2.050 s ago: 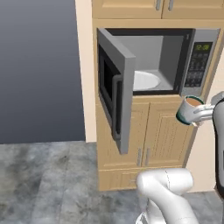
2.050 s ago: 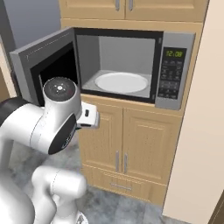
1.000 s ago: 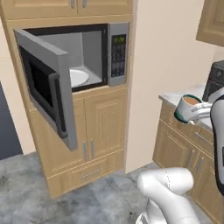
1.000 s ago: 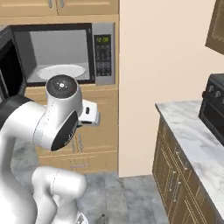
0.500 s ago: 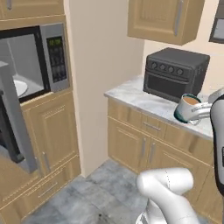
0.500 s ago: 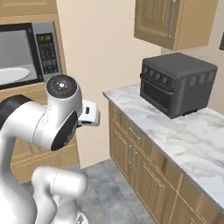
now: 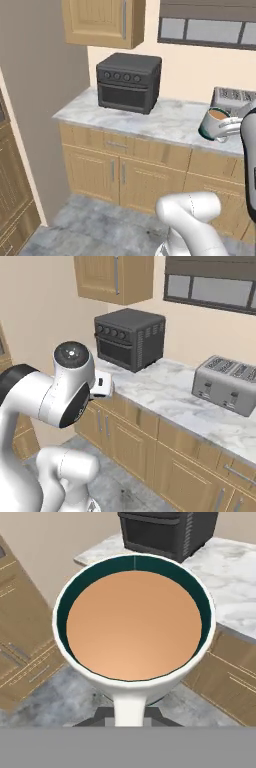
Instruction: Pick the cup of tea, navigate to the dining table, and place it on the saucer.
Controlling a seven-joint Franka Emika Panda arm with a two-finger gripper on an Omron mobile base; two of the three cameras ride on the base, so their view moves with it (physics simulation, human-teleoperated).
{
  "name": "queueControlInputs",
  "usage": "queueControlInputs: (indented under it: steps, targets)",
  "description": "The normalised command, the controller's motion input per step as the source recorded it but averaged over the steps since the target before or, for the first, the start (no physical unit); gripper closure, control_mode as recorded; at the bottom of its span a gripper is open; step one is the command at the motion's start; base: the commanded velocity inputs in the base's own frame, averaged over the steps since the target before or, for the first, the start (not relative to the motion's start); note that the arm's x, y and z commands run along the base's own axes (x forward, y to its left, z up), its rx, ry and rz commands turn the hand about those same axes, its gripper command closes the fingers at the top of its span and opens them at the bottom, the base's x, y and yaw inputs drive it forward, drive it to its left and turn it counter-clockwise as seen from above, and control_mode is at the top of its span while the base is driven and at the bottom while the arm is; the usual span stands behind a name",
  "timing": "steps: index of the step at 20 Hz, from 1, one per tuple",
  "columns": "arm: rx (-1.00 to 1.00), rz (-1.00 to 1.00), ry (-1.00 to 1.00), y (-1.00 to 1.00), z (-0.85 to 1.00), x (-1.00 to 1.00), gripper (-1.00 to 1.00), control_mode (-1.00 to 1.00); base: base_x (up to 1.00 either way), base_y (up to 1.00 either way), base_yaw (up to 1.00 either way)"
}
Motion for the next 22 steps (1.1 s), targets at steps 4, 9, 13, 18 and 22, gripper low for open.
queueControlInputs:
  steps: [4, 9, 13, 18, 22]
  targets:
    - [0.00, 0.00, 0.00, 0.00, 0.00, 0.00, 1.00, 1.00, -0.46, 0.00, -0.71]
    - [0.00, 0.00, 0.00, 0.00, 0.00, 0.00, 1.00, 1.00, -0.46, 0.00, -0.73]
    - [0.00, 0.00, 0.00, 0.00, 0.00, 0.00, 1.00, 1.00, -0.46, 0.00, -0.74]
    - [0.00, 0.00, 0.00, 0.00, 0.00, 0.00, 1.00, 1.00, -0.38, 0.00, -0.73]
    - [0.00, 0.00, 0.00, 0.00, 0.00, 0.00, 1.00, 1.00, -0.24, -0.02, -0.69]
